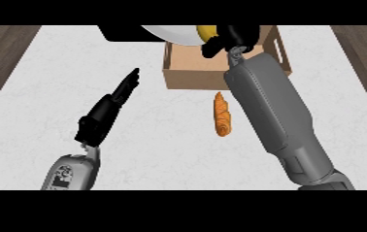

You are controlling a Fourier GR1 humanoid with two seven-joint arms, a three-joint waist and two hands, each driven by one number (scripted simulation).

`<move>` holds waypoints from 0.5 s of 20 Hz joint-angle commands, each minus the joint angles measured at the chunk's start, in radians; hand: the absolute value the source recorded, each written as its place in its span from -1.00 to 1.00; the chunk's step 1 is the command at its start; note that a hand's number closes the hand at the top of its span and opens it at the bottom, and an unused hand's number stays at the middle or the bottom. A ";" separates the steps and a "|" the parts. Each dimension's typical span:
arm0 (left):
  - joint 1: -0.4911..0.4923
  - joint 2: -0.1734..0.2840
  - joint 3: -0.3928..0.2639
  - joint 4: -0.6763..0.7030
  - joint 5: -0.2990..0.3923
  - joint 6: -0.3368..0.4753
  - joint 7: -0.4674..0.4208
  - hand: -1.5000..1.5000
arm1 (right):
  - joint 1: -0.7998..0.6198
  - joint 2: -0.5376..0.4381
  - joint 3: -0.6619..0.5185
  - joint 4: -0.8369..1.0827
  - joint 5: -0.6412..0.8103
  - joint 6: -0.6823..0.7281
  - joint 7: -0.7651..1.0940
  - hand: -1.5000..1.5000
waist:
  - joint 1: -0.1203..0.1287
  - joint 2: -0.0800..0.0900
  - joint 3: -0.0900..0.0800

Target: Pick the lemon from the plate and place it in the cardboard box

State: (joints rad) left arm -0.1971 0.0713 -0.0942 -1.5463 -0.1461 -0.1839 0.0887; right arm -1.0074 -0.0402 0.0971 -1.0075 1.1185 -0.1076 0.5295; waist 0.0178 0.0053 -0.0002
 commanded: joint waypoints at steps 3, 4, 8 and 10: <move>0.027 -0.013 -0.023 -0.011 -0.020 0.005 0.002 0.00 | -0.006 0.039 -0.100 0.216 -0.046 -0.139 -0.028 1.00 | 0.005 0.003 0.000; 0.032 0.007 -0.006 -0.040 0.003 -0.015 -0.011 0.00 | 0.022 0.028 -0.146 0.236 -0.095 -0.156 -0.063 -1.00 | 0.013 0.006 0.001; 0.003 -0.010 -0.016 -0.069 -0.015 0.007 0.053 0.00 | -0.024 0.013 -0.204 0.367 -0.183 -0.141 -0.159 -1.00 | 0.011 0.004 0.001; 0.011 -0.002 0.009 -0.001 -0.002 -0.002 -0.004 0.00 | -0.044 0.039 -0.219 0.430 -0.197 -0.233 -0.210 -1.00 | 0.013 0.006 0.000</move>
State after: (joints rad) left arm -0.1906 0.0587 -0.1068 -1.5662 -0.1563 -0.1819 0.1010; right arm -1.0374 -0.0125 -0.0741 -0.6817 0.9722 -0.2660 0.4046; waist 0.0292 0.0107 0.0004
